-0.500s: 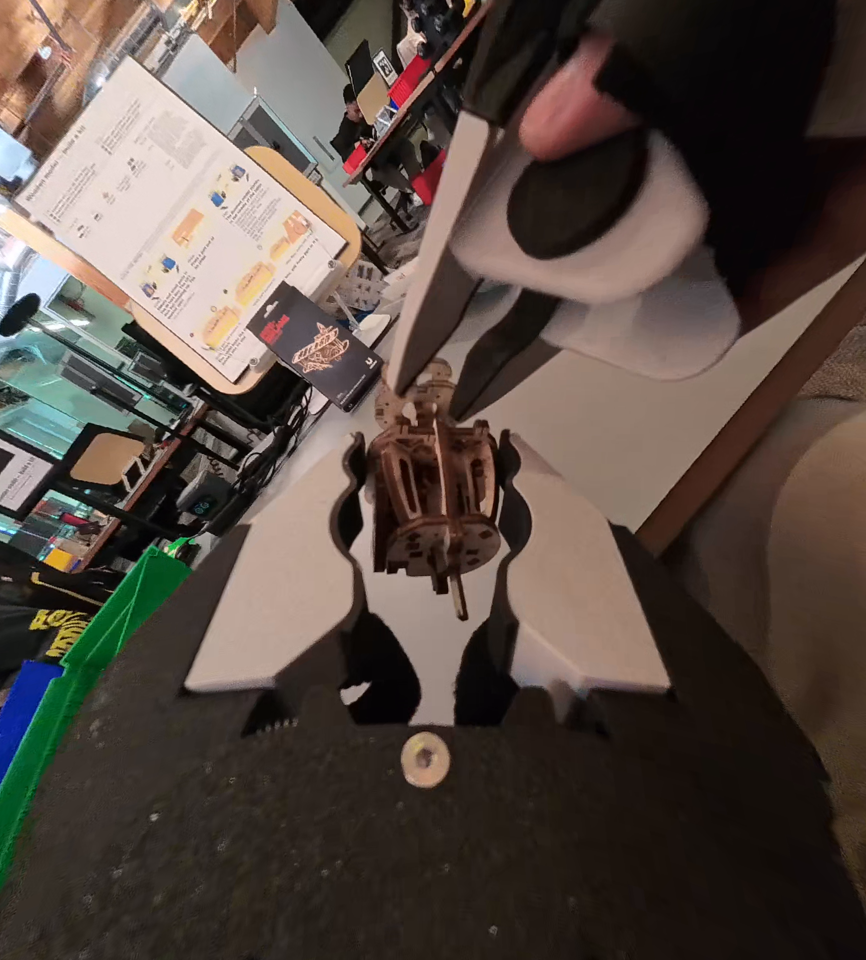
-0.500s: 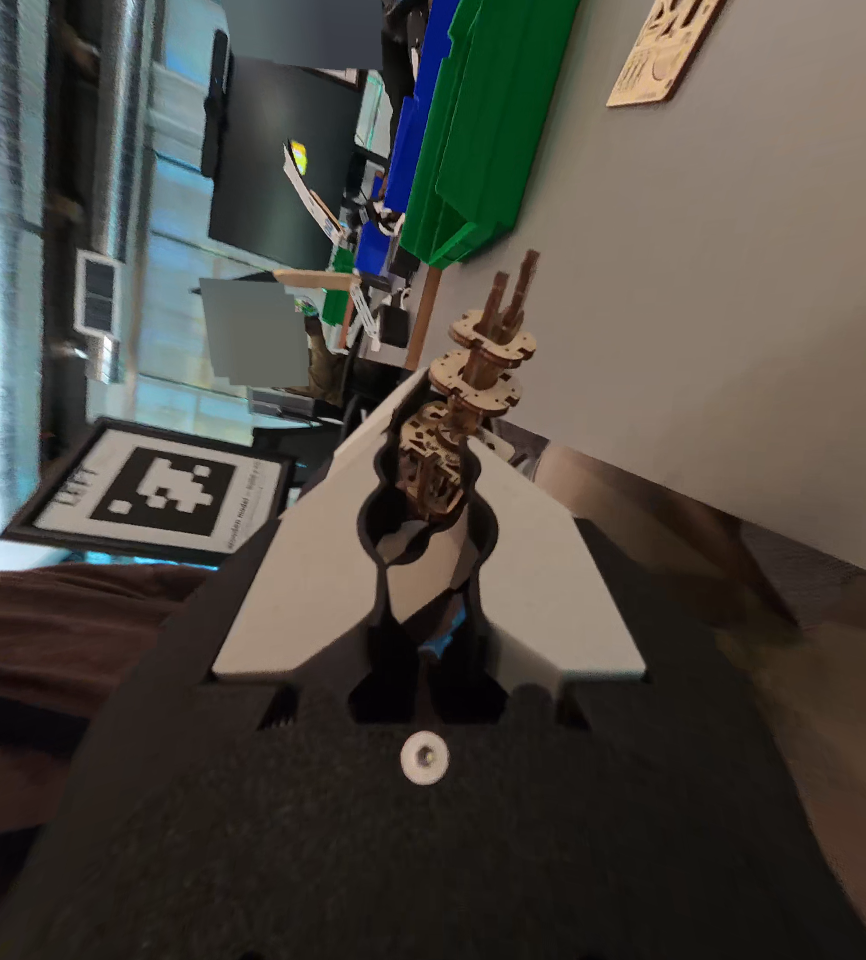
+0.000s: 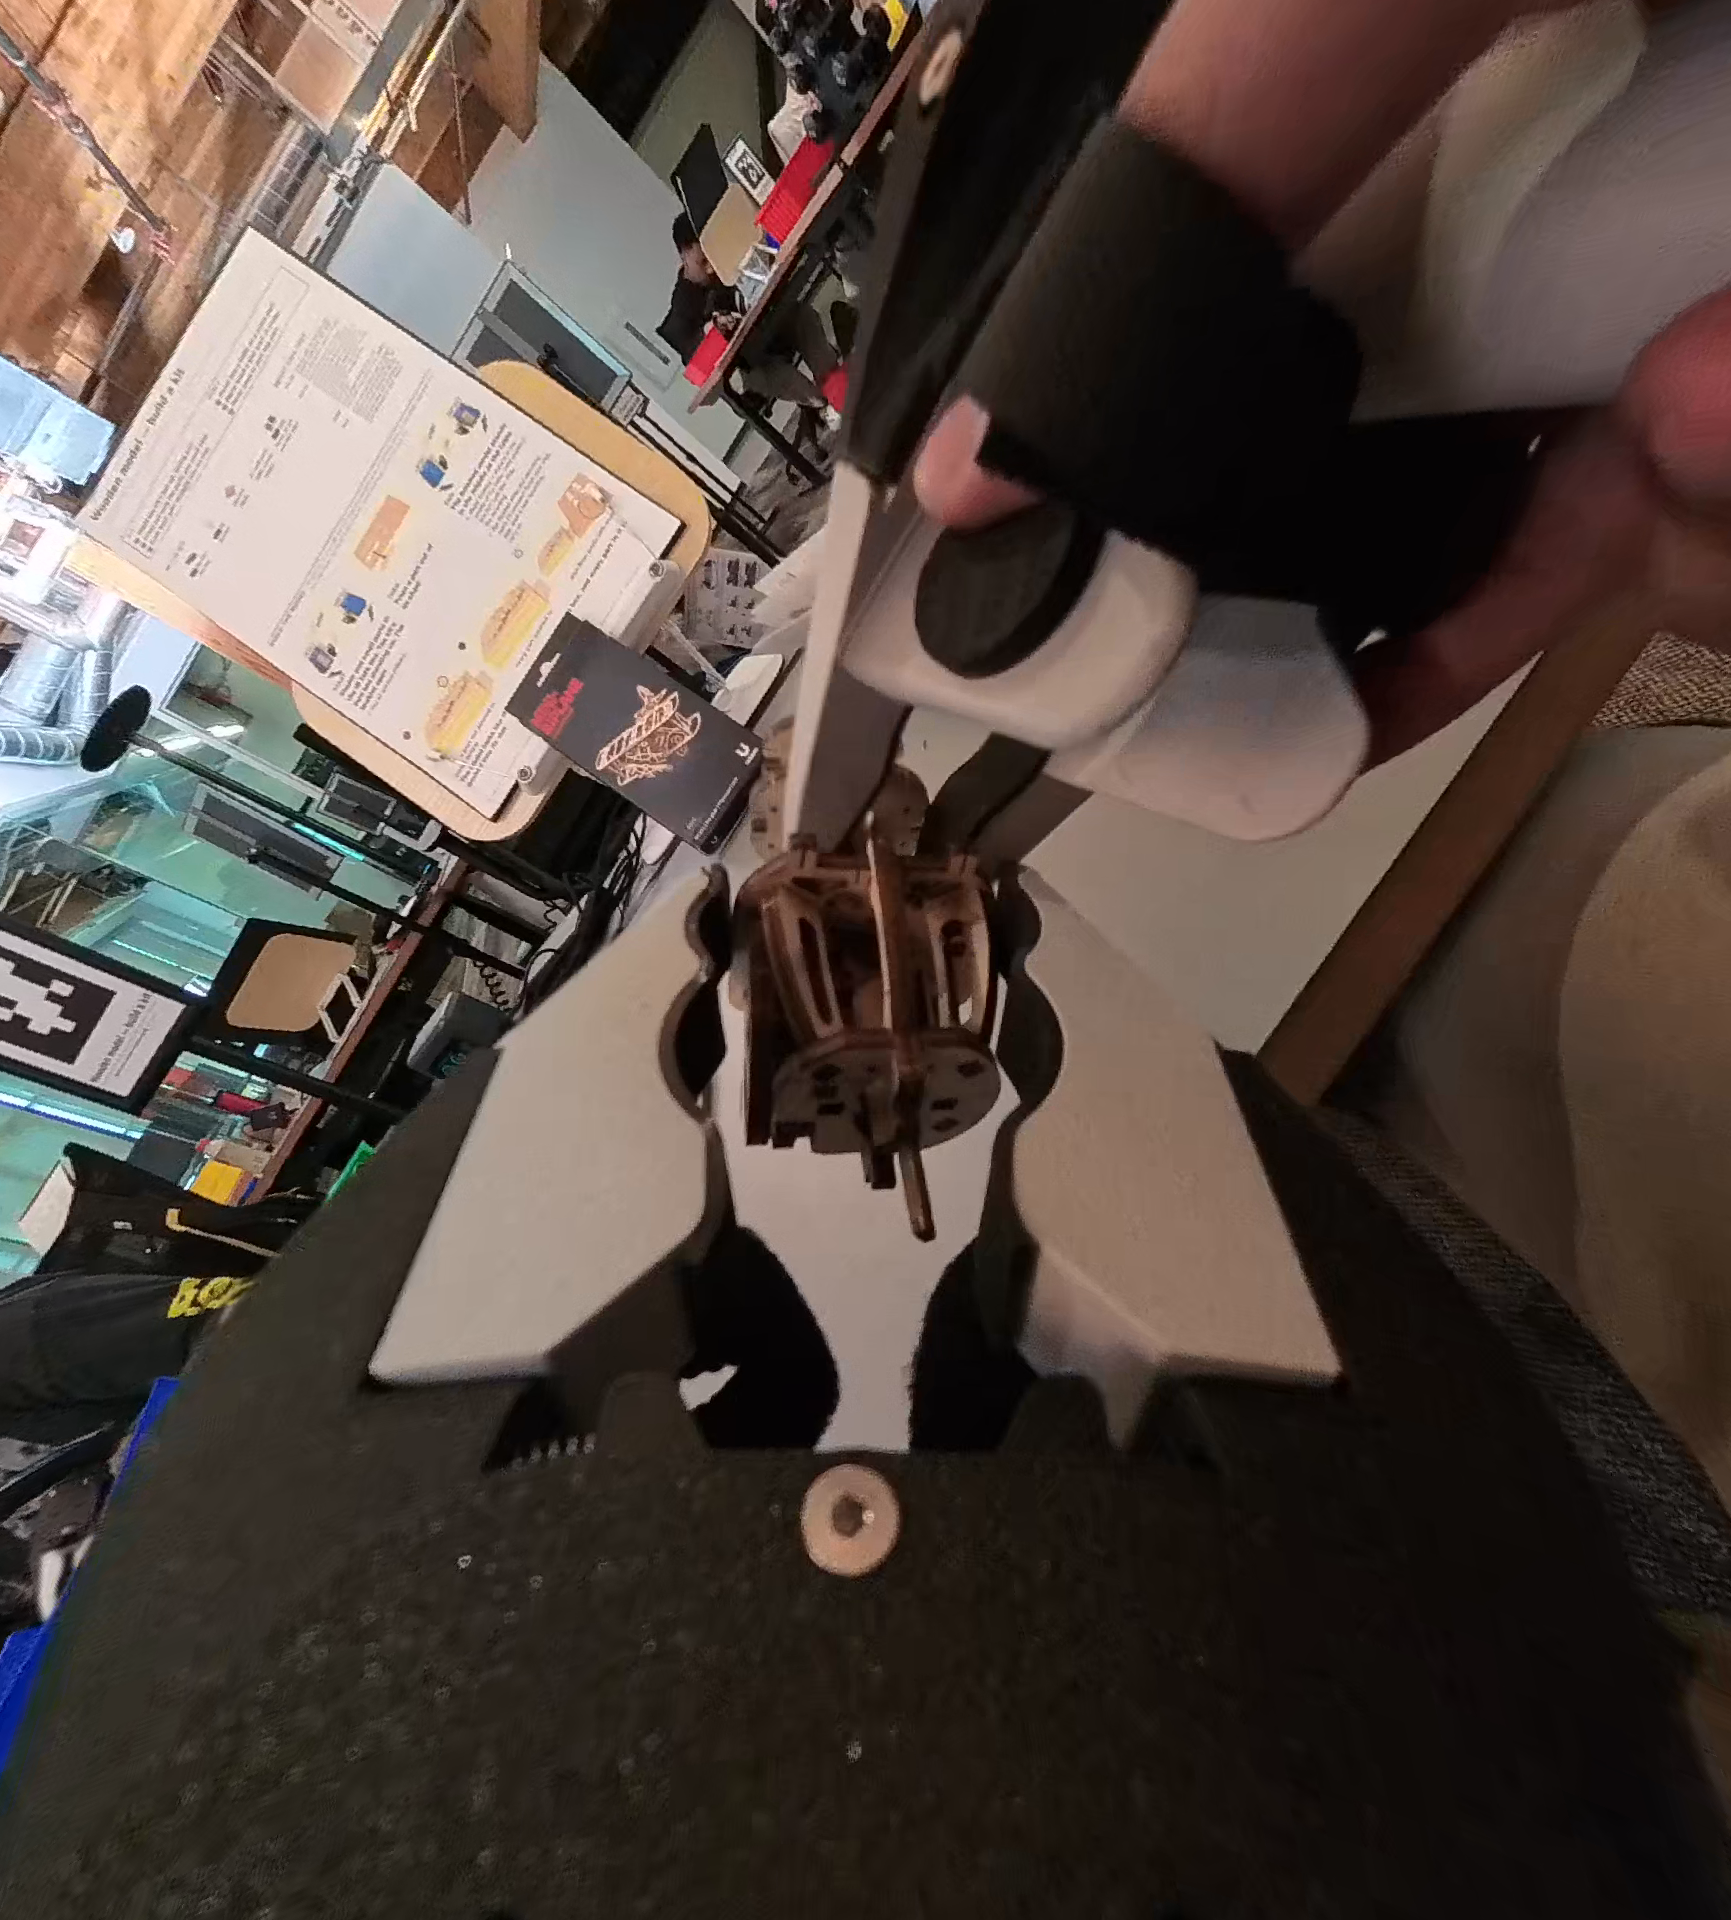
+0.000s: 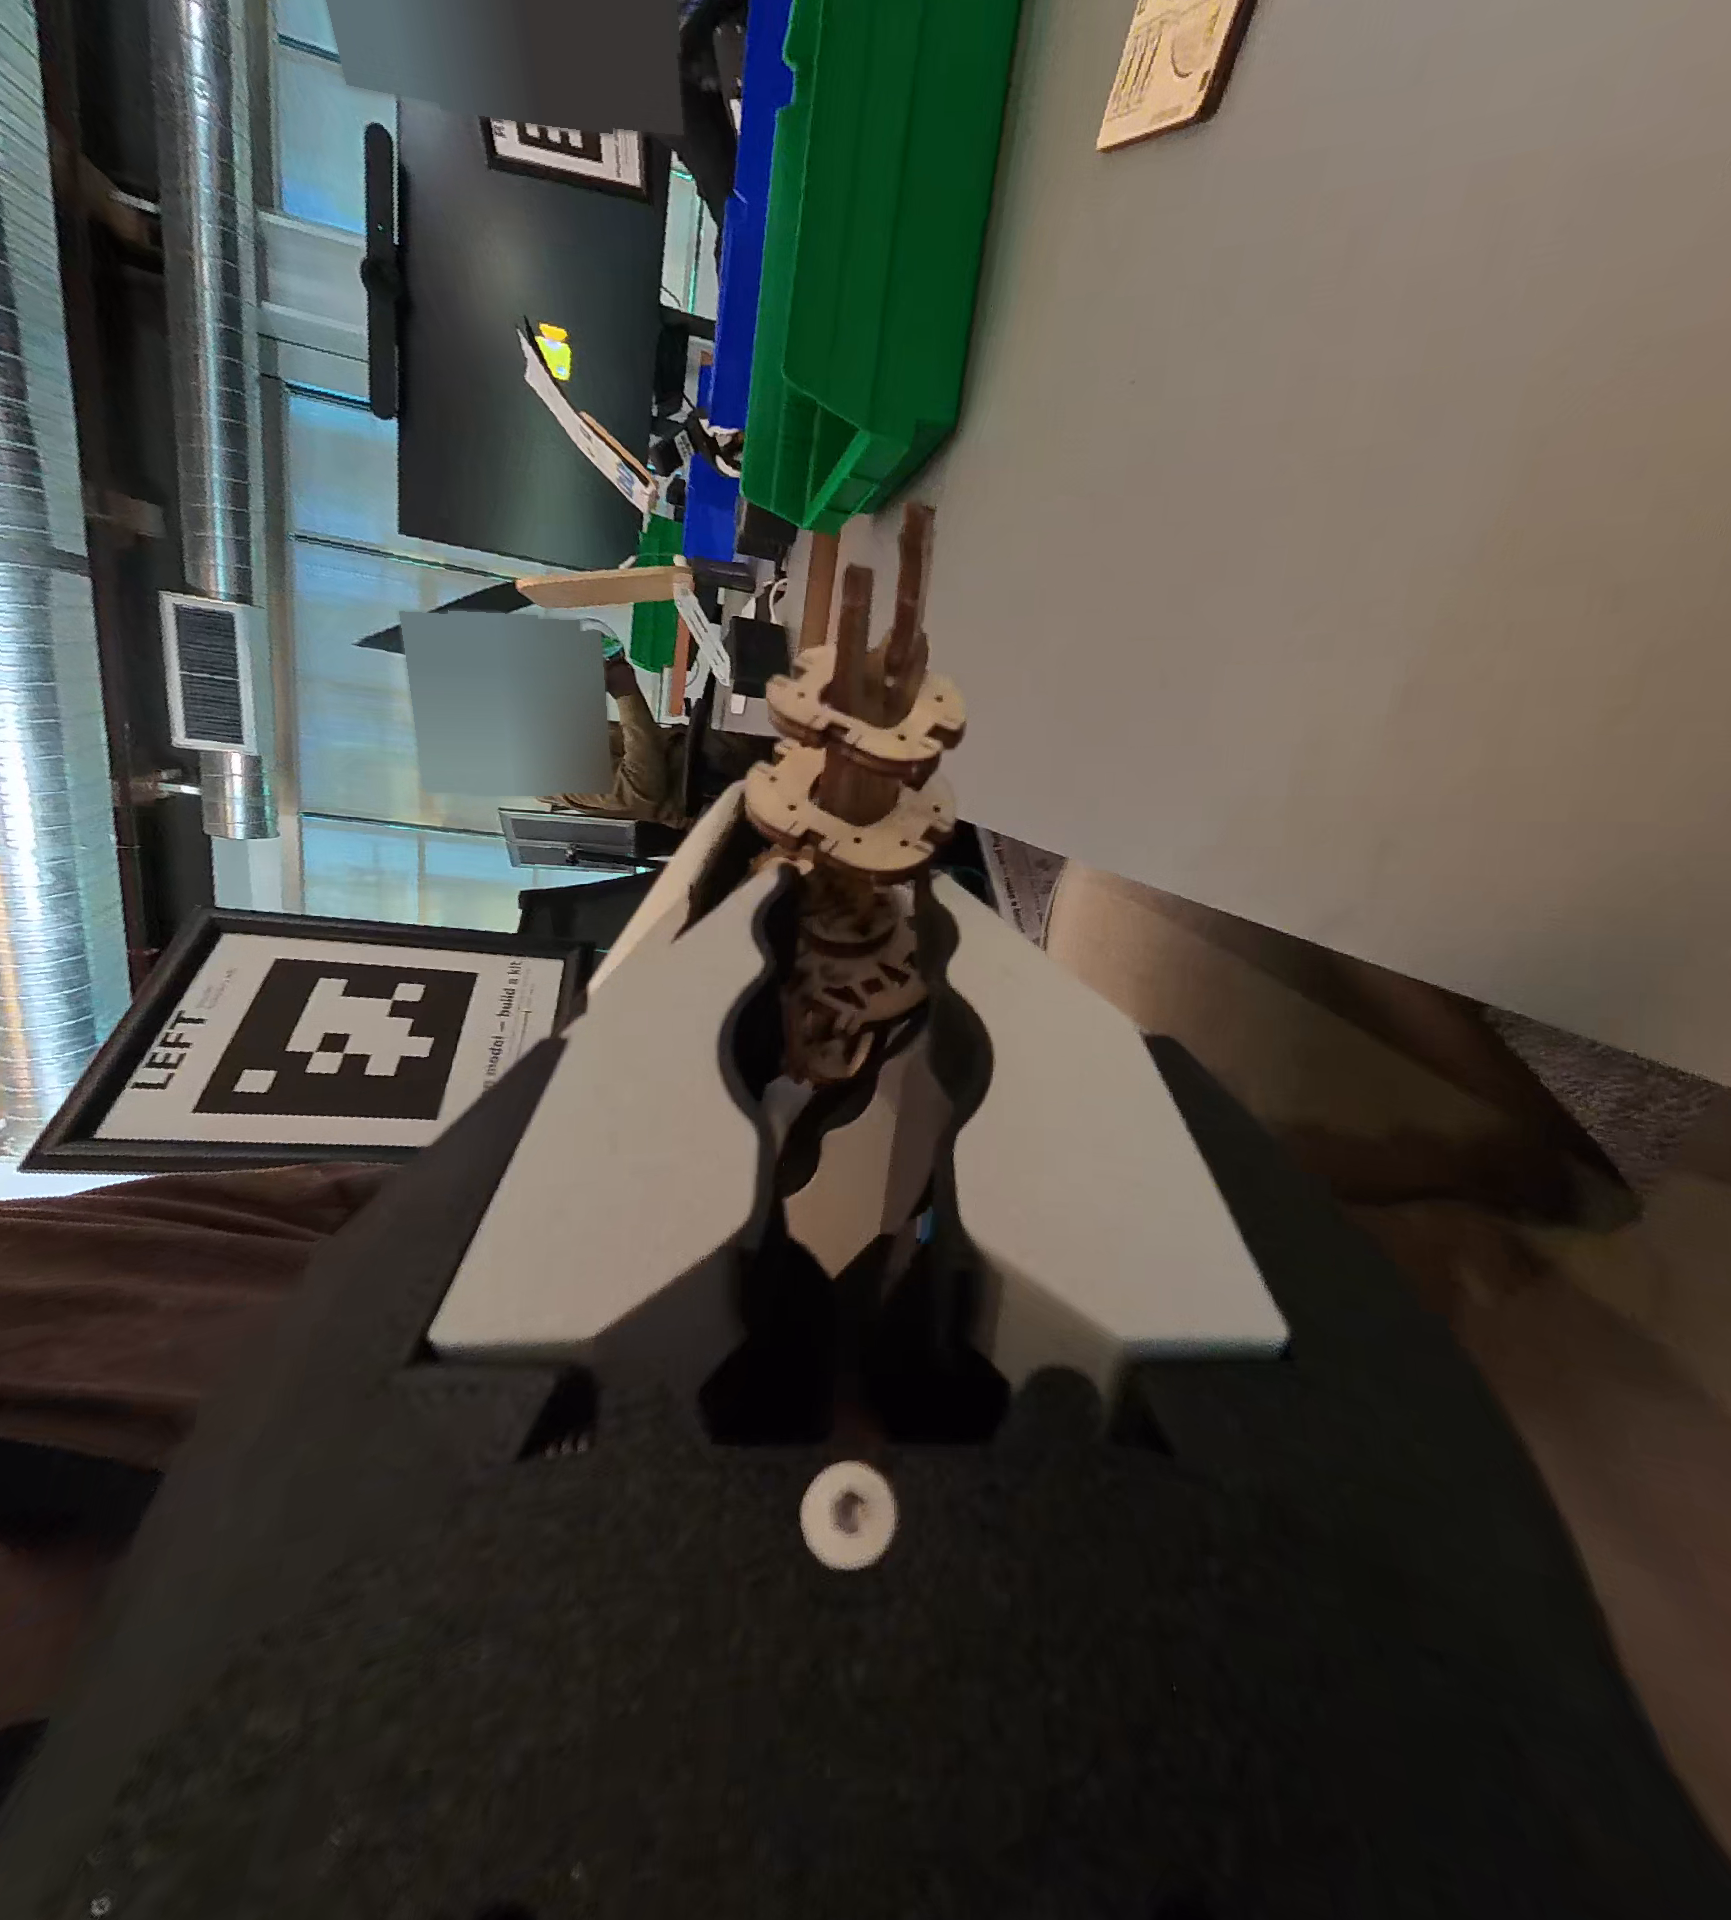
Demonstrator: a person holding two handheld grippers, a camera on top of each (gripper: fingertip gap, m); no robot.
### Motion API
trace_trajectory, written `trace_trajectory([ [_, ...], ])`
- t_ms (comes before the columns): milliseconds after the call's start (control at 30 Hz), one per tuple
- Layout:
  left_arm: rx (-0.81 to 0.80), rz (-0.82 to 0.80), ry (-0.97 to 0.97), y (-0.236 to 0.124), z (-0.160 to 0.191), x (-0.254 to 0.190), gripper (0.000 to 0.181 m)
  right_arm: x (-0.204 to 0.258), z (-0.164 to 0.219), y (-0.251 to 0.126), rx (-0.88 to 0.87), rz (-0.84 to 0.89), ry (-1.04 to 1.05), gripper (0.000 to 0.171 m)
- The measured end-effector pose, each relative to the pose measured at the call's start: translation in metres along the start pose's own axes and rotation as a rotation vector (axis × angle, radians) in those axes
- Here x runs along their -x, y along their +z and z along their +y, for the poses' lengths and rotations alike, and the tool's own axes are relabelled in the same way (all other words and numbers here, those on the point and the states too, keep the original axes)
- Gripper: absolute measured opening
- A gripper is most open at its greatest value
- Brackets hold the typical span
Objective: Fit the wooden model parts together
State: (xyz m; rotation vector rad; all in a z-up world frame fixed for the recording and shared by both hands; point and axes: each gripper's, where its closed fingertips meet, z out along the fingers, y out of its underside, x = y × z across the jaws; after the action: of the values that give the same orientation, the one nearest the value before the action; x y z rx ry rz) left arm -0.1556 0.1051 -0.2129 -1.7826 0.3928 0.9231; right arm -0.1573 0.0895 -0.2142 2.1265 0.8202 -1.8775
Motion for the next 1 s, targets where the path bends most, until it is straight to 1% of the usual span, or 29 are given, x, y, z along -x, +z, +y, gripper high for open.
trace_trajectory([
  [67,0.0,0.004,-0.006,0.0,0.0,-0.001,0.048,0.002,0.001,0.0,-0.005,0.003,-0.006,0.015],
  [433,0.0,0.023,-0.013,0.0,0.002,-0.001,0.048,0.002,0.002,-0.003,-0.007,0.028,-0.012,0.015],
  [567,0.03,0.014,-0.007,0.002,0.008,0.001,0.049,0.003,0.002,-0.006,-0.015,0.009,0.01,0.015],
  [667,0.034,0.014,-0.017,0.003,0.011,0.003,0.048,0.001,0.006,-0.005,-0.004,0.024,0.002,0.011],
  [767,0.032,0.014,-0.001,0.004,0.01,0.001,0.048,0.004,0.006,-0.005,-0.015,-0.001,0.019,0.009],
  [867,0.029,0.008,0.023,0.003,0.008,0.0,0.049,0.007,0.005,-0.005,-0.021,-0.031,0.048,0.014],
  [1000,0.028,-0.014,0.096,0.003,0.008,-0.001,0.049,0.006,0.005,-0.007,-0.028,-0.062,0.109,0.016],
])
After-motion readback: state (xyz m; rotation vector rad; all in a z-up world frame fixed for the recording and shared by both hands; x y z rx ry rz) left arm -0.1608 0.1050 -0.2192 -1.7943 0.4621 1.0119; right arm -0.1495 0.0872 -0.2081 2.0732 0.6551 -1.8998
